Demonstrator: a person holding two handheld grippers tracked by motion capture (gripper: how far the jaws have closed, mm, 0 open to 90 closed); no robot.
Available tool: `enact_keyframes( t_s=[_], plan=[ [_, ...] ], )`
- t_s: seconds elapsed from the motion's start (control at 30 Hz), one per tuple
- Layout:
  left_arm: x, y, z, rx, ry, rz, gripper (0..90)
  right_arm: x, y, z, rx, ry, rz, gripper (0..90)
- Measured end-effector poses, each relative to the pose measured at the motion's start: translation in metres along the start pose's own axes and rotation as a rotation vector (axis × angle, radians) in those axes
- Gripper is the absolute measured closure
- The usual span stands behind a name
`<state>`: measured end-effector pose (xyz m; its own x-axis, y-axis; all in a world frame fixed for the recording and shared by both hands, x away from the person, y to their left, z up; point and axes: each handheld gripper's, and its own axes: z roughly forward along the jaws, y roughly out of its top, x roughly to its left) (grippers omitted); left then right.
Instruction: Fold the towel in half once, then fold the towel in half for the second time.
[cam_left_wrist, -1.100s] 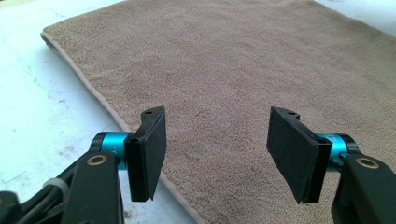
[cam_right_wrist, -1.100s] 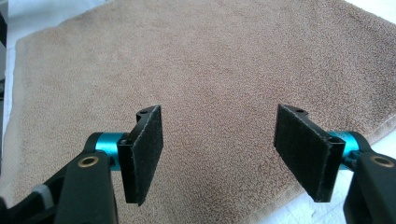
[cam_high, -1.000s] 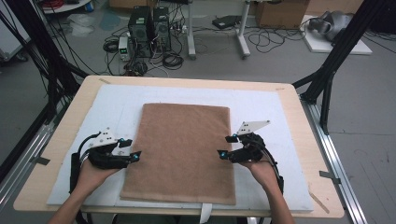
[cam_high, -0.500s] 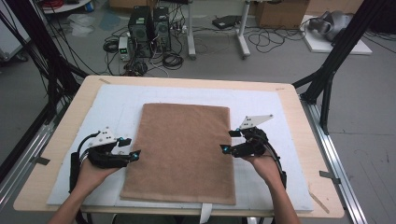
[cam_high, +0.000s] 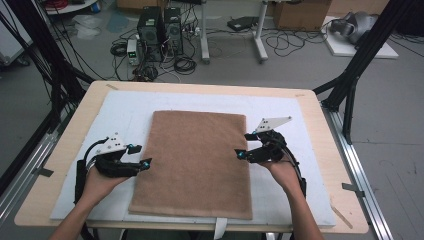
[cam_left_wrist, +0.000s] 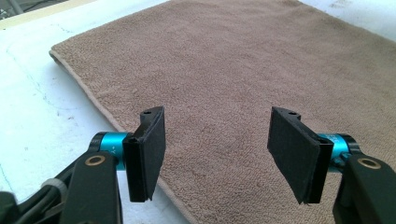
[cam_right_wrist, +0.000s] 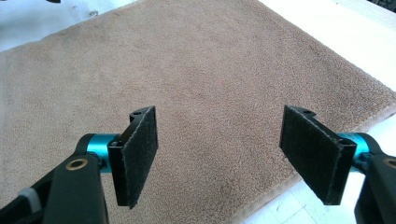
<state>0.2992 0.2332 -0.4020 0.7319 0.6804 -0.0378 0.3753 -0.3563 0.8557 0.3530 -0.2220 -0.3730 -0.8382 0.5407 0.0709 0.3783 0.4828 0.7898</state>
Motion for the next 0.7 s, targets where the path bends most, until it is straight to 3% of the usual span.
enact_keyframes(
  t_s=[0.37,0.47,0.7],
  plan=[
    [0.005,0.000,0.007,0.002,-0.012,0.000,37.4,-0.003,0.003,0.005,0.017,-0.003,-0.004,27.0],
    [0.009,0.001,0.009,-0.005,-0.008,-0.016,37.5,-0.006,0.006,0.007,0.014,-0.004,0.000,27.0],
    [0.030,0.025,0.024,-0.014,0.012,-0.056,38.5,-0.023,0.017,0.016,0.023,-0.025,0.012,27.2]
  ],
)
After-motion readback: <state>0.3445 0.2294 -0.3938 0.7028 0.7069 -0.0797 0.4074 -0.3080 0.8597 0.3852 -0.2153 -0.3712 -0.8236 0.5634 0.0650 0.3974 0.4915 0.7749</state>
